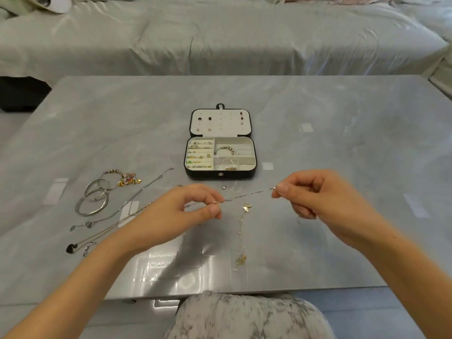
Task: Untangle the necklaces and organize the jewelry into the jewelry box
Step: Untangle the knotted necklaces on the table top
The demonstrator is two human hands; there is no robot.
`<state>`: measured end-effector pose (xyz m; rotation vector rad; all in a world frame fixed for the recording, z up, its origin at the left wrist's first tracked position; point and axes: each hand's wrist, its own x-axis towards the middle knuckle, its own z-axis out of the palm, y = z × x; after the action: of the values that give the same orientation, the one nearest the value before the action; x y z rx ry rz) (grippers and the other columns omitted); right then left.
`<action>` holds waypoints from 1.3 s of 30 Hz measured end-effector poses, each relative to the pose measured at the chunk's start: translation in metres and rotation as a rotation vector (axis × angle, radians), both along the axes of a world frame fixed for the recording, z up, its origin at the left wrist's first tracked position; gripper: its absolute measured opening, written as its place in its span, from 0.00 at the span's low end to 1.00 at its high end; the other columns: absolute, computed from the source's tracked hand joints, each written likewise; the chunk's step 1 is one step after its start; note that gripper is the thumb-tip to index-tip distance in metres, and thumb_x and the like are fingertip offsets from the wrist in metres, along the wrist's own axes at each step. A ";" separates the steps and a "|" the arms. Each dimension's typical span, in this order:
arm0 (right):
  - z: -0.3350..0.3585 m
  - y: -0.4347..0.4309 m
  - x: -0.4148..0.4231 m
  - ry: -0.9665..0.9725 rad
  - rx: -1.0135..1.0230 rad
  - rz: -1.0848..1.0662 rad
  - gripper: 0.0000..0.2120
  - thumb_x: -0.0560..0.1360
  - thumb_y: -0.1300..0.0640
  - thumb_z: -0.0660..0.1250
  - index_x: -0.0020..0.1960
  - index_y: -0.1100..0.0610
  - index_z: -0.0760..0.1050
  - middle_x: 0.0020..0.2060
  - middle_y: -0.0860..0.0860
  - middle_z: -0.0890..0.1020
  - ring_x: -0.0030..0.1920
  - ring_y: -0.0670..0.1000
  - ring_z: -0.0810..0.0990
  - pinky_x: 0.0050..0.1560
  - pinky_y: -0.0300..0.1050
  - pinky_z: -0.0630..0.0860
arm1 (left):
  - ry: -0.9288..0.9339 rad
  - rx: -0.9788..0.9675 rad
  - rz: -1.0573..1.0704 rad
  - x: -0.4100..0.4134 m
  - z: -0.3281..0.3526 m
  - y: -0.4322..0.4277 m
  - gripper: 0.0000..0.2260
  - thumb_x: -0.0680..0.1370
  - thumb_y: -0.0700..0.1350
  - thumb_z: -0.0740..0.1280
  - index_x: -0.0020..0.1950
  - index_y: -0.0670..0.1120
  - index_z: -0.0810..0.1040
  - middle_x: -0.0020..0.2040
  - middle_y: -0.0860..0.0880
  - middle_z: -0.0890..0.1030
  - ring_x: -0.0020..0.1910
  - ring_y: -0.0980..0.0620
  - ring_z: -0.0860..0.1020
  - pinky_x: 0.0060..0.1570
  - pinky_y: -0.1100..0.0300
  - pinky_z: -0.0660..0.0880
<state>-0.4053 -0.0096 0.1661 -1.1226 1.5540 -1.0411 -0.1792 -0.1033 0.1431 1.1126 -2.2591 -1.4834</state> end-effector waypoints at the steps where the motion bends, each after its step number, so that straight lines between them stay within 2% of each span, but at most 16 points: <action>1: 0.002 -0.003 -0.001 0.007 0.007 -0.007 0.11 0.68 0.49 0.67 0.36 0.55 0.82 0.20 0.49 0.67 0.24 0.46 0.63 0.29 0.36 0.62 | 0.034 0.055 0.032 0.005 0.000 0.000 0.08 0.75 0.48 0.67 0.39 0.48 0.82 0.52 0.63 0.80 0.54 0.67 0.75 0.49 0.77 0.67; 3: 0.004 -0.008 -0.003 0.024 0.016 -0.010 0.09 0.71 0.53 0.67 0.38 0.56 0.82 0.21 0.49 0.67 0.24 0.46 0.62 0.29 0.36 0.60 | 0.135 0.191 0.074 0.013 0.001 0.000 0.11 0.74 0.49 0.66 0.38 0.41 0.80 0.50 0.56 0.82 0.52 0.62 0.78 0.52 0.70 0.71; 5: 0.004 -0.013 -0.007 0.040 0.041 0.013 0.08 0.73 0.55 0.66 0.39 0.57 0.82 0.22 0.50 0.68 0.25 0.46 0.63 0.29 0.36 0.61 | 0.260 0.350 0.111 0.018 0.003 -0.002 0.12 0.75 0.48 0.66 0.36 0.43 0.78 0.41 0.47 0.82 0.45 0.51 0.81 0.49 0.64 0.75; 7: 0.002 -0.017 -0.010 0.044 0.084 0.024 0.08 0.74 0.57 0.67 0.41 0.59 0.82 0.24 0.51 0.71 0.26 0.46 0.66 0.28 0.35 0.63 | 0.305 0.406 0.163 0.018 0.003 -0.005 0.11 0.77 0.47 0.66 0.36 0.44 0.77 0.32 0.46 0.76 0.35 0.49 0.77 0.42 0.60 0.76; 11: -0.008 -0.021 -0.017 0.072 0.143 0.018 0.07 0.75 0.59 0.66 0.43 0.60 0.82 0.26 0.51 0.75 0.29 0.47 0.68 0.29 0.36 0.65 | 0.183 0.285 0.243 0.006 0.000 -0.019 0.10 0.79 0.44 0.63 0.41 0.42 0.78 0.29 0.49 0.70 0.29 0.54 0.67 0.34 0.62 0.71; 14: -0.016 -0.019 -0.030 0.104 0.154 -0.037 0.06 0.75 0.60 0.66 0.43 0.57 0.82 0.26 0.51 0.77 0.29 0.47 0.69 0.29 0.35 0.64 | 0.074 0.203 0.237 -0.015 -0.004 -0.030 0.09 0.78 0.44 0.64 0.43 0.41 0.80 0.27 0.51 0.71 0.27 0.55 0.68 0.33 0.62 0.69; 16: -0.023 -0.017 -0.044 0.193 0.170 -0.083 0.05 0.75 0.59 0.67 0.43 0.56 0.82 0.27 0.50 0.78 0.29 0.45 0.71 0.30 0.34 0.66 | -0.031 0.107 0.208 -0.035 -0.010 -0.036 0.08 0.77 0.46 0.66 0.43 0.43 0.80 0.29 0.52 0.75 0.27 0.57 0.70 0.31 0.65 0.69; 19: -0.036 -0.016 -0.068 0.418 0.176 -0.181 0.05 0.74 0.57 0.68 0.41 0.55 0.82 0.28 0.49 0.80 0.28 0.42 0.74 0.33 0.34 0.70 | -0.110 -0.044 0.132 -0.072 -0.022 -0.042 0.05 0.76 0.44 0.66 0.42 0.45 0.78 0.34 0.51 0.78 0.31 0.57 0.75 0.31 0.67 0.70; 22: -0.051 -0.016 -0.088 0.706 0.187 -0.237 0.06 0.74 0.56 0.67 0.40 0.54 0.80 0.29 0.47 0.79 0.33 0.46 0.77 0.34 0.35 0.69 | -0.216 -0.272 0.057 -0.116 -0.032 -0.052 0.04 0.75 0.44 0.66 0.40 0.48 0.75 0.36 0.54 0.76 0.39 0.52 0.75 0.38 0.60 0.70; 26: -0.072 -0.015 -0.096 0.943 0.246 -0.231 0.06 0.75 0.53 0.64 0.45 0.52 0.80 0.35 0.44 0.76 0.39 0.46 0.74 0.36 0.39 0.66 | -0.330 -0.512 -0.154 -0.172 -0.041 -0.066 0.04 0.75 0.42 0.64 0.45 0.48 0.78 0.44 0.50 0.79 0.47 0.48 0.77 0.40 0.61 0.68; 31: -0.093 -0.001 -0.103 0.993 0.228 -0.273 0.08 0.75 0.58 0.62 0.49 0.54 0.79 0.37 0.45 0.75 0.41 0.48 0.73 0.39 0.40 0.63 | -0.444 -0.568 -0.319 -0.207 -0.061 -0.080 0.11 0.74 0.35 0.62 0.49 0.45 0.81 0.50 0.48 0.82 0.51 0.47 0.78 0.42 0.62 0.68; 33: -0.098 0.005 -0.101 1.016 0.252 -0.235 0.10 0.76 0.58 0.61 0.53 0.53 0.78 0.43 0.46 0.78 0.47 0.49 0.75 0.41 0.40 0.64 | -0.459 -0.585 -0.335 -0.210 -0.063 -0.081 0.13 0.73 0.34 0.61 0.50 0.46 0.82 0.51 0.48 0.81 0.52 0.46 0.78 0.43 0.63 0.67; 36: -0.090 0.009 -0.091 1.154 0.277 -0.182 0.12 0.77 0.54 0.61 0.59 0.50 0.76 0.53 0.47 0.79 0.54 0.52 0.75 0.48 0.42 0.69 | -0.469 -0.600 -0.357 -0.202 -0.053 -0.081 0.16 0.75 0.38 0.63 0.60 0.50 0.78 0.59 0.47 0.76 0.59 0.46 0.74 0.50 0.60 0.67; 38: -0.082 0.009 -0.079 1.216 0.143 -0.236 0.10 0.75 0.54 0.65 0.56 0.52 0.79 0.50 0.50 0.81 0.52 0.56 0.77 0.48 0.46 0.70 | -0.410 -0.566 -0.289 -0.187 -0.041 -0.078 0.17 0.76 0.40 0.63 0.63 0.52 0.75 0.61 0.47 0.72 0.60 0.47 0.70 0.54 0.59 0.66; 39: -0.079 0.008 -0.069 1.169 0.026 -0.254 0.09 0.74 0.54 0.67 0.53 0.52 0.80 0.47 0.51 0.82 0.49 0.57 0.78 0.47 0.47 0.70 | -0.365 -0.552 -0.236 -0.176 -0.034 -0.075 0.16 0.76 0.41 0.64 0.63 0.52 0.75 0.59 0.48 0.72 0.59 0.49 0.70 0.54 0.59 0.67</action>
<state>-0.4748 -0.0020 0.0871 -1.6732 2.6447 -0.4630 -0.3552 -0.1780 0.1086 1.0218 -2.8764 -0.6597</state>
